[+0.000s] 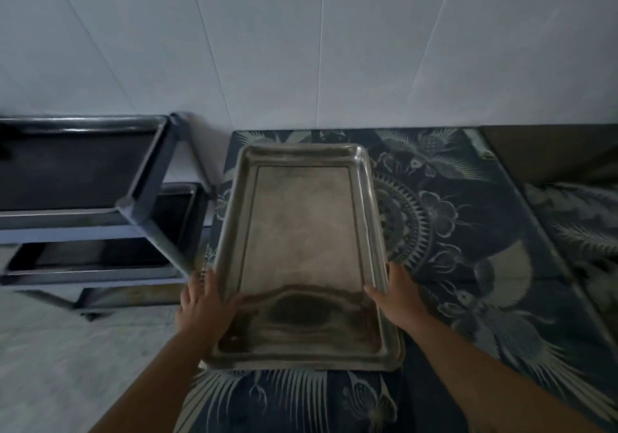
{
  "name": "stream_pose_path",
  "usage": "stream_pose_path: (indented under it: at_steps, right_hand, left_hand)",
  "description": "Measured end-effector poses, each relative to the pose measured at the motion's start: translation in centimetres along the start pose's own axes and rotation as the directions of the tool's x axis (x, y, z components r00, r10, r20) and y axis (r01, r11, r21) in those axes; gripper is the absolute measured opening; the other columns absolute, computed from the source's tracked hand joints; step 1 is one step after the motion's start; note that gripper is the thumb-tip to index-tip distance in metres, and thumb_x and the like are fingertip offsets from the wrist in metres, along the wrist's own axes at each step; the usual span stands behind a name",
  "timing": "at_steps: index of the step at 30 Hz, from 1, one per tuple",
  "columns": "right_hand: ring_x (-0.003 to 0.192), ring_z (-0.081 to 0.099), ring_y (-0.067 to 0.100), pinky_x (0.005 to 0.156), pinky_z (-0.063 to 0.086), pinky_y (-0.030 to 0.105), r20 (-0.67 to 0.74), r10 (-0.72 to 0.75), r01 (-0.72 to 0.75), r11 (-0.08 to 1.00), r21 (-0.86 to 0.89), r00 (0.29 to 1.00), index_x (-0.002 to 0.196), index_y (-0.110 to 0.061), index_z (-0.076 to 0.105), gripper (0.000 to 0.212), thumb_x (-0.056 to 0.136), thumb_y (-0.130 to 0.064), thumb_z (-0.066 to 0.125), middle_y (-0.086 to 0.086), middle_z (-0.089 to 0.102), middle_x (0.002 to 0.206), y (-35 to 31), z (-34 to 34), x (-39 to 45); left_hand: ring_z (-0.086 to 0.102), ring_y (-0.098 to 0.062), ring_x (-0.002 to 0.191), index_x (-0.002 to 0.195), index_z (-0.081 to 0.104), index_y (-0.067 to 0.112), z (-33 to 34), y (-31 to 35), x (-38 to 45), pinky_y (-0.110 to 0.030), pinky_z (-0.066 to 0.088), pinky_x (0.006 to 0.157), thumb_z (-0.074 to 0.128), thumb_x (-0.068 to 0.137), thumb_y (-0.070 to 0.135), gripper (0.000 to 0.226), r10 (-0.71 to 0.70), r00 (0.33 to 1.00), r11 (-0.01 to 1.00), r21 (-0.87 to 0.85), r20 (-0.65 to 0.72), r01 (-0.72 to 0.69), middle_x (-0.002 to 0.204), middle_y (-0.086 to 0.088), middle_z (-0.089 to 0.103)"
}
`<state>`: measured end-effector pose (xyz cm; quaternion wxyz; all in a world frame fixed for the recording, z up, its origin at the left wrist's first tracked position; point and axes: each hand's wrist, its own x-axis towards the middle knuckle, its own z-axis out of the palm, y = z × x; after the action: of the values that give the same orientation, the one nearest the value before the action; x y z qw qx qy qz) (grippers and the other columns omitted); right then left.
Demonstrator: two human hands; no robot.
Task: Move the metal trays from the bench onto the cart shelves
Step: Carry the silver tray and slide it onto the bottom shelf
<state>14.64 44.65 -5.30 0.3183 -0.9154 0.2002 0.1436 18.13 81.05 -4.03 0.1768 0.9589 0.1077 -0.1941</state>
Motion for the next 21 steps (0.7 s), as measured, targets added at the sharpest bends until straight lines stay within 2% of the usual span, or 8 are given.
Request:
stream_pose_path:
  at_steps: [2, 4, 5, 7, 9, 14, 18, 21]
  right_hand:
    - [0.135, 0.040, 0.033, 0.110, 0.036, 0.041, -0.038, 0.083, -0.077, 0.987, 0.141, 0.996, 0.148, -0.002, 0.030, 0.074, 0.093, -0.040, 0.061, 0.018, 0.039, 0.149, -0.4, 0.7, 1.1]
    - [0.117, 0.055, 0.036, 0.094, 0.045, 0.040, -0.117, 0.183, -0.146, 0.952, 0.269, 0.976, 0.133, -0.002, 0.048, 0.049, 0.097, -0.035, 0.055, 0.019, 0.056, 0.128, -0.8, 1.5, 2.0]
    - [0.106, 0.059, 0.036, 0.084, 0.046, 0.038, -0.142, 0.227, -0.170, 0.929, 0.329, 0.964, 0.118, -0.004, 0.056, 0.036, 0.099, -0.034, 0.051, 0.018, 0.061, 0.112, -0.8, 1.7, 2.5]
    - [0.086, 0.059, 0.034, 0.072, 0.041, 0.037, -0.162, 0.285, -0.194, 0.884, 0.426, 0.945, 0.088, -0.009, 0.056, 0.029, 0.102, -0.031, 0.044, 0.015, 0.060, 0.087, -0.4, 1.9, 3.5]
    - [0.075, 0.055, 0.028, 0.070, 0.040, 0.038, -0.153, 0.291, -0.189, 0.860, 0.474, 0.944, 0.075, -0.012, 0.052, 0.033, 0.102, -0.031, 0.044, 0.011, 0.057, 0.077, 0.3, 1.9, 4.4]
    - [0.065, 0.050, 0.022, 0.065, 0.039, 0.036, -0.171, 0.270, -0.160, 0.865, 0.475, 0.948, 0.081, -0.011, 0.056, 0.030, 0.102, -0.030, 0.048, 0.005, 0.053, 0.069, 0.8, 2.2, 5.8]
    - [0.062, 0.049, 0.019, 0.055, 0.034, 0.030, -0.225, 0.238, -0.128, 0.902, 0.413, 0.945, 0.083, -0.008, 0.056, 0.030, 0.102, -0.028, 0.047, 0.003, 0.052, 0.067, 0.7, 2.6, 5.7]
    - [0.062, 0.050, 0.015, 0.054, 0.033, 0.024, -0.244, 0.231, -0.125, 0.915, 0.384, 0.942, 0.085, -0.007, 0.057, 0.029, 0.103, -0.028, 0.046, 0.003, 0.054, 0.068, 0.7, 2.6, 5.5]
  left_hand:
    - [0.058, -0.035, 0.117, 0.146, 0.035, 0.018, 0.1, 0.1, 1.3, -0.051, 0.053, 0.090, 0.056, 0.098, 0.048, 0.061, -0.034, 0.999, 0.967, -0.252, 0.018, 0.038, 0.140, -0.018, 0.049]
    - [0.059, -0.016, 0.073, 0.118, 0.051, 0.018, 0.2, 0.3, 2.6, -0.035, 0.047, 0.059, 0.052, 0.101, 0.040, 0.028, -0.074, 0.995, 0.921, -0.388, -0.069, 0.042, 0.097, -0.008, 0.063]
    - [0.054, -0.014, 0.066, 0.109, 0.053, 0.017, 0.2, 0.2, 3.5, -0.034, 0.042, 0.058, 0.048, 0.103, 0.039, 0.023, -0.116, 0.989, 0.906, -0.419, -0.097, 0.066, 0.088, -0.008, 0.062]
    - [0.051, -0.020, 0.065, 0.098, 0.056, 0.016, 0.7, -0.2, 5.1, -0.038, 0.040, 0.067, 0.040, 0.106, 0.038, 0.029, -0.186, 0.978, 0.862, -0.493, -0.095, 0.116, 0.089, -0.015, 0.062]
    - [0.054, -0.024, 0.069, 0.097, 0.061, 0.014, 1.2, -0.8, 6.6, -0.039, 0.042, 0.069, 0.036, 0.107, 0.035, 0.035, -0.211, 0.976, 0.836, -0.528, -0.057, 0.150, 0.088, -0.016, 0.064]
    - [0.063, -0.035, 0.076, 0.088, 0.067, 0.015, 1.8, -1.5, 7.7, -0.045, 0.053, 0.074, 0.041, 0.106, 0.039, 0.040, -0.199, 0.980, 0.799, -0.575, 0.018, 0.173, 0.081, -0.018, 0.067]
    - [0.064, -0.039, 0.080, 0.088, 0.068, 0.010, 1.4, -1.4, 7.5, -0.043, 0.050, 0.072, 0.041, 0.105, 0.043, 0.046, -0.191, 0.981, 0.805, -0.570, 0.015, 0.166, 0.081, -0.019, 0.066]
    - [0.060, -0.033, 0.073, 0.086, 0.067, 0.011, 1.5, -1.4, 7.4, -0.042, 0.048, 0.069, 0.040, 0.105, 0.045, 0.047, -0.191, 0.981, 0.810, -0.562, 0.017, 0.167, 0.078, -0.017, 0.063]
